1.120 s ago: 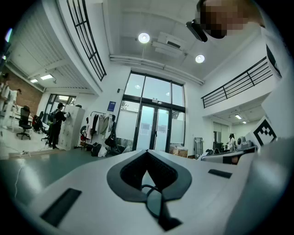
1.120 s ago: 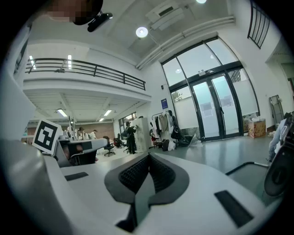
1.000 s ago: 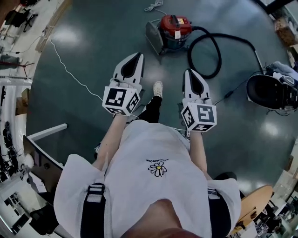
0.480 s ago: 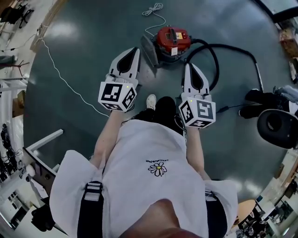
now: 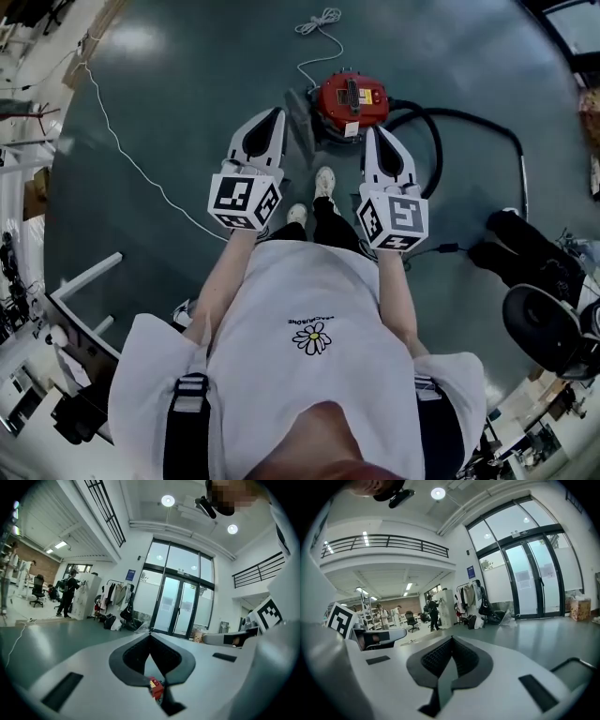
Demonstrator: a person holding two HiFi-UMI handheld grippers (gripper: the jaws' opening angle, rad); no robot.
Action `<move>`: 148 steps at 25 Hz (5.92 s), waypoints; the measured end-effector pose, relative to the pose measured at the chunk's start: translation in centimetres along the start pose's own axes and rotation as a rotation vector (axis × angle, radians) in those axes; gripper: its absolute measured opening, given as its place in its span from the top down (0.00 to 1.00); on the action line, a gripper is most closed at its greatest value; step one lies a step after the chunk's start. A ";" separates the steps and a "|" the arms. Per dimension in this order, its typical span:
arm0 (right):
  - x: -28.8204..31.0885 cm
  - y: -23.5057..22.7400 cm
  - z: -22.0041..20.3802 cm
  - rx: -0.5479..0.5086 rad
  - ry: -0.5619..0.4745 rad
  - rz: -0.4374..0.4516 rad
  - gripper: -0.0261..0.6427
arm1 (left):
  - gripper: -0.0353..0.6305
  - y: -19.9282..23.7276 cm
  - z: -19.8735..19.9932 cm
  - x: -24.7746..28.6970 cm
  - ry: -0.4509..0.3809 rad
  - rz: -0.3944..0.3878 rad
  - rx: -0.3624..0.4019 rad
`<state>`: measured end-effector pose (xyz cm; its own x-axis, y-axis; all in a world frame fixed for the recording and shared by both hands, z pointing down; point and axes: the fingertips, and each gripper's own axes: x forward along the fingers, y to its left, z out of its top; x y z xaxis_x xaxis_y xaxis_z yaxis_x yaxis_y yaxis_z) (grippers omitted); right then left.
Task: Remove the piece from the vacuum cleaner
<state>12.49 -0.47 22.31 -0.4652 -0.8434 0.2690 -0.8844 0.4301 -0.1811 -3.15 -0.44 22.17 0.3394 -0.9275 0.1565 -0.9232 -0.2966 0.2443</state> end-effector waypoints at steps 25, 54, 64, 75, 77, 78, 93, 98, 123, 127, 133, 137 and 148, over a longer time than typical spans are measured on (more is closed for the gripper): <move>33.9 -11.4 -36.4 -0.223 0.583 0.095 0.95 | 0.72 18.9 -45.0 23.2 0.678 0.289 -0.445; 35.6 -11.2 -40.6 -0.155 0.767 0.039 0.95 | 0.91 21.0 -48.1 21.0 0.792 0.229 -0.221; 35.7 -11.3 -41.1 -0.201 0.828 0.024 0.95 | 0.91 20.4 -49.7 19.1 0.764 0.270 -0.256; 35.6 -11.0 -41.1 -0.253 0.849 0.019 0.95 | 0.91 21.6 -49.5 17.6 0.717 0.309 -0.345; 35.6 -10.9 -41.1 -0.258 0.844 0.019 0.95 | 0.91 21.7 -49.4 17.4 0.708 0.318 -0.360; 35.6 -11.0 -41.1 -0.256 0.844 0.019 0.95 | 0.91 21.8 -49.4 17.3 0.705 0.324 -0.366; 35.7 -10.9 -40.9 -0.250 0.836 0.031 0.95 | 0.91 22.1 -49.6 15.5 0.683 0.343 -0.404; 35.7 -10.9 -41.2 -0.248 0.839 0.025 0.95 | 0.91 22.1 -50.0 15.0 0.676 0.357 -0.433; 35.8 -11.3 -41.3 -0.264 0.777 0.012 0.95 | 0.91 27.9 -48.9 9.3 0.680 0.304 -0.243; 35.6 -11.2 -41.4 -0.300 0.776 0.012 0.95 | 0.91 28.3 -47.3 10.0 0.604 0.320 -0.238; 35.9 -11.6 -41.1 -0.262 0.795 -0.017 0.95 | 0.91 28.4 -44.0 11.8 0.534 0.334 -0.224; 35.9 -10.5 -36.7 -0.154 0.776 -0.047 0.95 | 0.91 27.4 -39.5 11.4 0.504 0.304 -0.165; 39.0 -1.1 -14.2 -0.100 0.383 0.039 0.95 | 0.91 30.0 -18.0 14.0 0.198 0.322 -0.004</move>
<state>-5.20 -29.26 46.47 -0.4615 -0.6528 0.6007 -0.8565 0.5042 -0.1101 -22.86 -18.24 48.92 0.0609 -0.9109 0.4081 -0.9877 0.0039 0.1562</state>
